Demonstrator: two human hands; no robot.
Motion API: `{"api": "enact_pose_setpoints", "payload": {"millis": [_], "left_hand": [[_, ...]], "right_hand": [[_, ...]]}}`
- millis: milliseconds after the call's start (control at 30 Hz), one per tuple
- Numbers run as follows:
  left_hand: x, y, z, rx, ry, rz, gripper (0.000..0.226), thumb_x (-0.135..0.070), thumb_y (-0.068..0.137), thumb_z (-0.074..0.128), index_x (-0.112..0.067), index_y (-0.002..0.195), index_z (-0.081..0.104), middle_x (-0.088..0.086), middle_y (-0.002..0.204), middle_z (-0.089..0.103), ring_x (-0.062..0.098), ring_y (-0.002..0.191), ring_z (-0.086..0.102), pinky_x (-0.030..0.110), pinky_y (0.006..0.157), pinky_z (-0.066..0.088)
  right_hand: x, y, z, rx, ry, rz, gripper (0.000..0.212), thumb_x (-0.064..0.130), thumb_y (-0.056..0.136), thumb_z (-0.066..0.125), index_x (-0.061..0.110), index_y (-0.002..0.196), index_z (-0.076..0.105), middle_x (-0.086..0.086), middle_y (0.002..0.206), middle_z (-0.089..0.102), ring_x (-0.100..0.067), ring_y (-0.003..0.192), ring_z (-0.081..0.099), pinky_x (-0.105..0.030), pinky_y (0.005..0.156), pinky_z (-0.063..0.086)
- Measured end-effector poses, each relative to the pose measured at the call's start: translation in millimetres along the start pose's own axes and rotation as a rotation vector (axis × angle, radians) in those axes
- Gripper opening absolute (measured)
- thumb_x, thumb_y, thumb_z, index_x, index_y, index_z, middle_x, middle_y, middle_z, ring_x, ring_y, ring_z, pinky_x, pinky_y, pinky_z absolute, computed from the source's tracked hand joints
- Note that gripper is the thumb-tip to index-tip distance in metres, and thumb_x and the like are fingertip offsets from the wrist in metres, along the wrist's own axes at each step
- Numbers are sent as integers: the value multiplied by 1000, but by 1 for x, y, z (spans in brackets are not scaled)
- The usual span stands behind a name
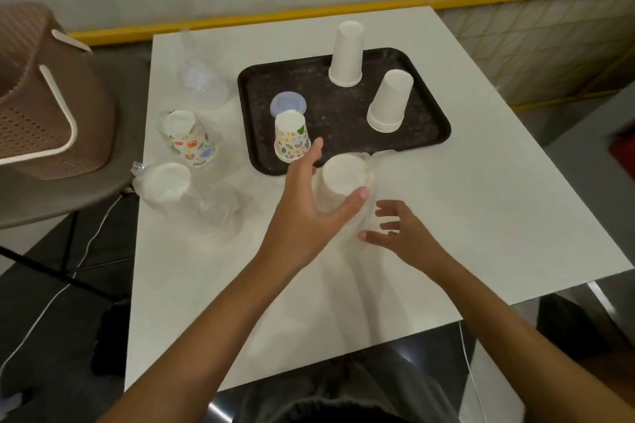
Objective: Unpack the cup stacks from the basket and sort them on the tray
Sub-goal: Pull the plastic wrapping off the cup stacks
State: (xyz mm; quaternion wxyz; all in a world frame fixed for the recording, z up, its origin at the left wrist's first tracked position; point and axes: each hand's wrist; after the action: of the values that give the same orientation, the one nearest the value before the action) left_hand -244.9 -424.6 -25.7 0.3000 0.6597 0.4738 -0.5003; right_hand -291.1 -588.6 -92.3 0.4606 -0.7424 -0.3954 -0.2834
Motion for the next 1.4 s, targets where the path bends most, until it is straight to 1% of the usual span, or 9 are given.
{"api": "enact_pose_setpoints", "payload": {"millis": [100, 267, 500, 733, 800, 933, 1133, 1333, 1400], "left_hand": [[0, 6, 1, -8, 192, 34, 76, -36, 75, 73, -30, 139, 31, -7, 141, 36, 7, 126, 38, 18, 96, 33], [10, 3, -9, -39, 152, -23, 69, -32, 73, 75, -31, 132, 40, -13, 130, 47, 10, 117, 48, 28, 95, 44], [-5, 8, 1, -88, 115, -31, 99, -34, 65, 81, -33, 142, 19, -14, 132, 42, 5, 117, 43, 20, 95, 37], [-3, 19, 1, -280, 171, -25, 65, -27, 71, 78, -31, 127, 46, -13, 124, 53, 7, 114, 49, 18, 91, 41], [2, 17, -1, -372, 57, -45, 55, -22, 71, 77, -36, 116, 48, -19, 111, 54, 7, 107, 52, 16, 86, 45], [18, 13, 2, -520, -278, -225, 40, -19, 77, 72, -43, 99, 48, -12, 110, 52, 20, 110, 54, 36, 74, 55], [48, 0, 18, -341, -491, -512, 50, -25, 84, 64, -30, 127, 40, 5, 141, 34, 25, 121, 48, 45, 90, 52], [63, 1, 21, -262, -150, -500, 61, -26, 83, 67, -23, 135, 35, 0, 130, 40, 17, 111, 49, 8, 70, 47], [71, 0, 22, -162, 22, -437, 79, -31, 76, 74, -22, 139, 27, -1, 139, 34, 16, 124, 37, 14, 94, 40]], "right_hand": [[-5, 7, -2, 51, 66, 73, 51, 28, 81, 68, 14, 125, 46, 1, 112, 53, -17, 99, 54, -24, 79, 44], [-4, 21, -1, 152, 232, 165, 36, 27, 87, 61, 13, 118, 49, -4, 103, 59, -23, 98, 58, -32, 89, 47], [-10, 30, 5, 295, 255, 102, 9, 26, 91, 55, 30, 99, 54, 0, 94, 61, -19, 87, 57, -34, 86, 48], [-8, 43, -5, 335, 277, 133, 23, 37, 89, 56, 25, 109, 55, 0, 95, 62, -17, 87, 59, -27, 78, 50], [-7, 48, -8, 307, 295, 147, 33, 39, 86, 60, 20, 112, 55, -4, 99, 62, -18, 90, 59, -28, 82, 50], [-7, 61, -19, 329, 462, 216, 39, 37, 86, 61, 13, 115, 52, -7, 107, 62, -20, 92, 61, -33, 87, 50], [-8, 77, -43, 386, 523, 226, 30, 32, 88, 57, 17, 114, 59, 1, 110, 64, -15, 105, 57, -30, 89, 45], [-12, 80, -50, 422, 436, 185, 22, 26, 85, 61, 17, 105, 64, 1, 103, 68, -13, 97, 61, -30, 97, 42], [-15, 80, -46, 421, 450, 194, 29, 26, 83, 64, 13, 109, 65, 0, 106, 69, -13, 99, 62, -30, 101, 40]]}}
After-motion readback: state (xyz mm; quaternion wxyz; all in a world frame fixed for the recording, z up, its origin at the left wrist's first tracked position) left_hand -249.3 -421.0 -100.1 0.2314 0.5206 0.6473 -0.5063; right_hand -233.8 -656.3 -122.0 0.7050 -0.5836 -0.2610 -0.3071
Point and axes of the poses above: each hand's wrist, its own y-axis towards the middle knuckle, its own z-axis out of the palm, x = y × z
